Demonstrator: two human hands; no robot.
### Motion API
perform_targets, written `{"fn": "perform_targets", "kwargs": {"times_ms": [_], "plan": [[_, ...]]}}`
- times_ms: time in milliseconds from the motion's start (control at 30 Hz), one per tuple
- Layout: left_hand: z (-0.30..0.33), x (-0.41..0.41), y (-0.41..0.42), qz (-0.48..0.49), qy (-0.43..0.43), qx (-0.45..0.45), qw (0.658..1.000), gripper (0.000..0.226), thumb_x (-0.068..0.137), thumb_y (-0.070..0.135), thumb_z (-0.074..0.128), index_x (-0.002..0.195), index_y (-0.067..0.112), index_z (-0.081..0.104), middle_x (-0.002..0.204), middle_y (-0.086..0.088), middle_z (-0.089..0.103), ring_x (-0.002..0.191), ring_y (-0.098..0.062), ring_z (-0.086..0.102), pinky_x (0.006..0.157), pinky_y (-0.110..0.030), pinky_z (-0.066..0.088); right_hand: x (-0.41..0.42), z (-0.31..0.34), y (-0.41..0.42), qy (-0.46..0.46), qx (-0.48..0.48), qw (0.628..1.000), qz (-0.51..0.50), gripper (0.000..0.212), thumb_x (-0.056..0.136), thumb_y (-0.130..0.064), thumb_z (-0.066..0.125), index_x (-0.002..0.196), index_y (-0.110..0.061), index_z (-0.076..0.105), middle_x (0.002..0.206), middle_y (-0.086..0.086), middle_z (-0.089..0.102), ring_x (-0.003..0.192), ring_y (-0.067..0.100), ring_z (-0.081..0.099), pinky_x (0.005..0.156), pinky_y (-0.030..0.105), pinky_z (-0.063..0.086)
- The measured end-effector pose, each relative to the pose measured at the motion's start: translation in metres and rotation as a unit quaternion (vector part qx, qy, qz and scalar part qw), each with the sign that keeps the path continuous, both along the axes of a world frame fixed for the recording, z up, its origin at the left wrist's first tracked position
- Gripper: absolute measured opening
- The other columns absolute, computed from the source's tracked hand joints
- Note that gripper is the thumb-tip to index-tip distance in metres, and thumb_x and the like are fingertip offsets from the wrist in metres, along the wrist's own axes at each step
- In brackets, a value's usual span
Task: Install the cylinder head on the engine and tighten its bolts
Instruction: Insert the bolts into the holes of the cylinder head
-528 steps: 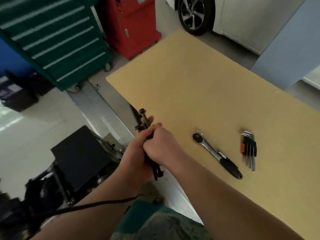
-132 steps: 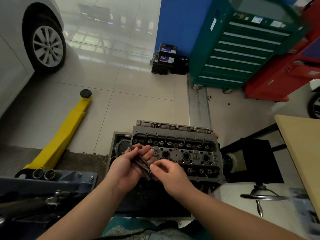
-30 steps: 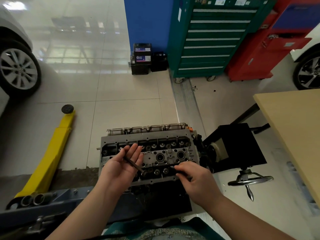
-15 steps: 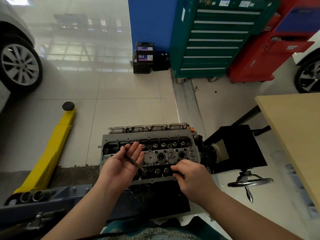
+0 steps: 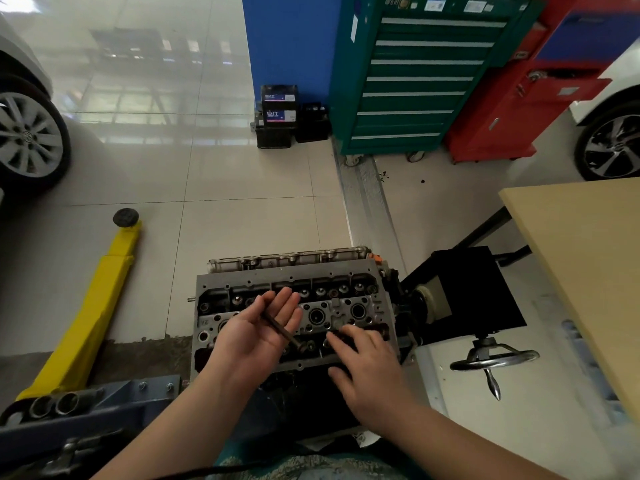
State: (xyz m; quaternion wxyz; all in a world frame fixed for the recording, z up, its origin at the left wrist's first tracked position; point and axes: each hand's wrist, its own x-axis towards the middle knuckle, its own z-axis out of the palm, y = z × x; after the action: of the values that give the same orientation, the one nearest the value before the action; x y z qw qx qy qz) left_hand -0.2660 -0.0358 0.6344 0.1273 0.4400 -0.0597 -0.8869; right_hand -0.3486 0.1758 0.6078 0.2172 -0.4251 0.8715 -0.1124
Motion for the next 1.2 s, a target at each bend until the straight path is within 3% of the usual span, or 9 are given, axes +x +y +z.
{"fn": "perform_targets", "kwargs": {"times_ms": [133,267,367,433,533,600,667,800,1200], "plan": [[0.001,-0.012,0.024,-0.028,-0.006,0.019,0.999,0.029,0.115,0.021,0.036,0.104,0.003,0.056,0.118,-0.029,0.073,0.095,-0.041,0.078,0.084,-0.057,0.058,0.02,0.03,-0.003,-0.236,-0.197,0.946,-0.101,0.059,0.092,-0.061,0.063,0.147,-0.058,0.041,0.132,-0.037,0.055,0.124,-0.012,0.052,0.095,0.006,0.042],[0.004,-0.019,0.047,-0.106,-0.008,0.018,0.994,0.032,0.114,0.028,0.041,0.104,0.003,0.058,0.121,-0.027,0.073,0.102,-0.041,0.077,0.076,-0.054,0.066,0.017,0.04,0.001,-0.206,-0.299,0.92,-0.148,0.028,0.094,-0.04,0.069,0.122,-0.047,0.066,0.111,-0.026,0.071,0.106,-0.001,0.068,0.087,0.014,0.052],[-0.002,-0.019,0.052,-0.27,-0.076,-0.176,0.943,0.033,0.11,0.035,0.053,0.12,0.006,0.066,0.118,-0.017,0.077,0.103,-0.035,0.077,0.08,-0.047,0.066,-0.005,0.04,0.017,-0.212,-0.331,0.889,-0.235,0.03,0.095,-0.053,0.063,0.124,-0.047,0.068,0.111,-0.022,0.074,0.106,0.001,0.07,0.088,0.024,0.06],[-0.017,-0.011,0.049,-0.387,-0.137,-0.455,0.79,0.033,0.105,0.042,0.059,0.129,0.021,0.067,0.12,0.003,0.075,0.111,-0.022,0.073,0.094,-0.045,0.062,-0.027,0.04,0.034,-0.181,-0.333,0.887,-0.266,0.032,0.097,-0.053,0.06,0.127,-0.045,0.068,0.11,-0.021,0.074,0.105,0.001,0.071,0.085,0.022,0.061],[-0.052,-0.001,0.037,-0.436,-0.16,-0.813,0.351,0.057,0.097,0.062,0.049,0.149,0.039,0.048,0.16,0.012,0.042,0.154,-0.024,0.031,0.127,-0.051,0.027,-0.056,0.039,0.06,-0.059,-0.3,0.925,-0.225,0.03,0.103,-0.035,0.06,0.132,-0.033,0.066,0.111,-0.029,0.07,0.108,-0.005,0.068,0.088,0.011,0.054],[-0.065,-0.001,0.03,-0.5,-0.184,-0.807,0.255,0.079,0.092,0.082,0.032,0.162,0.05,0.015,0.174,0.01,0.001,0.162,-0.028,-0.008,0.129,-0.055,-0.006,-0.066,0.036,0.073,-0.01,-0.263,0.946,-0.189,0.033,0.103,-0.024,0.062,0.135,-0.029,0.063,0.111,-0.031,0.065,0.107,-0.01,0.065,0.088,0.008,0.052],[-0.079,-0.001,0.029,-0.527,-0.207,-0.792,0.227,0.089,0.088,0.092,0.019,0.165,0.05,-0.001,0.174,0.004,-0.008,0.161,-0.03,-0.017,0.127,-0.057,-0.014,-0.07,0.032,0.08,0.028,-0.236,0.958,-0.16,0.033,0.101,-0.015,0.066,0.133,-0.023,0.066,0.108,-0.018,0.07,0.101,-0.009,0.065,0.087,0.006,0.051],[-0.085,-0.001,0.033,-0.522,-0.217,-0.8,0.201,0.09,0.091,0.091,0.023,0.166,0.043,0.015,0.175,-0.003,0.018,0.162,-0.034,0.003,0.127,-0.059,-0.003,-0.068,0.023,0.079,0.061,-0.205,0.968,-0.131,0.029,0.098,-0.009,0.07,0.127,-0.012,0.072,0.108,-0.003,0.075,0.095,0.004,0.069,0.085,0.007,0.048],[-0.088,0.0,0.032,-0.496,-0.222,-0.814,0.205,0.09,0.09,0.092,0.026,0.166,0.044,0.019,0.174,-0.002,0.018,0.162,-0.032,0.004,0.128,-0.056,-0.002,-0.053,0.006,0.048,0.15,-0.116,0.981,0.04,0.033,0.096,-0.017,0.061,0.129,-0.014,0.061,0.105,-0.001,0.069,0.091,0.015,0.064,0.078,0.025,0.054]]}}
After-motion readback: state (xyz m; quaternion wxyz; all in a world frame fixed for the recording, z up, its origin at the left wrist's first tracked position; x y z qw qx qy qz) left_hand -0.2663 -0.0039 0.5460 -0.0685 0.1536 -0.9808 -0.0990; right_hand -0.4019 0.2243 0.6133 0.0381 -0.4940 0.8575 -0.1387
